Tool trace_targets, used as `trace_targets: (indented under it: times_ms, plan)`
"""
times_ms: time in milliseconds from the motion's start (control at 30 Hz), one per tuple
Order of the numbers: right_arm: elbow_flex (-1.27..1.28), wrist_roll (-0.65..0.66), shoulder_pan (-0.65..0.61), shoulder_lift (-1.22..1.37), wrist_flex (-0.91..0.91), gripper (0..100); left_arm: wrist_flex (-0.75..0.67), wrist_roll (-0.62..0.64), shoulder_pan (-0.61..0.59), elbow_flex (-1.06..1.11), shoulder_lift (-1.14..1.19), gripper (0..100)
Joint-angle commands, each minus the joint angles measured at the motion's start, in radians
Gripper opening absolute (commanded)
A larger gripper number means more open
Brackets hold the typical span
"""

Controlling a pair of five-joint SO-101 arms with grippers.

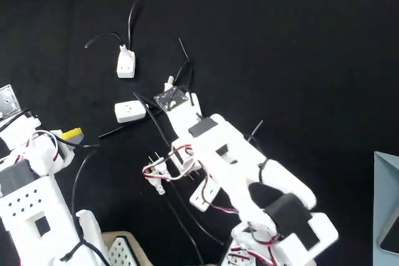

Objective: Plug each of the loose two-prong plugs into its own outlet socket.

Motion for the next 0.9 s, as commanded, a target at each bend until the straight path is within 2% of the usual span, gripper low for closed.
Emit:
trace_targets:
  times_ms: [0,200,433,700,867]
  plan:
    - [-0.001,-0.035,-0.054,0.044,-0.023,17.3,-0.012,0.006,-0.007,-0.005,-0.012,36]
    - [0.001,-0.103,-0.160,0.045,-0.017,17.3,-0.012,0.006,-0.007,-0.005,-0.012,36]
    - [0.008,-0.110,-0.164,0.054,-0.017,17.2,-0.012,0.006,-0.007,-0.005,-0.012,36]
    - [0.001,-0.103,-0.160,0.047,-0.025,1.5,-0.012,0.006,-0.008,-0.005,-0.012,36]
    - [-0.016,-0.101,-0.158,-0.001,0.014,1.2,-0.018,0.006,-0.008,0.008,-0.012,36]
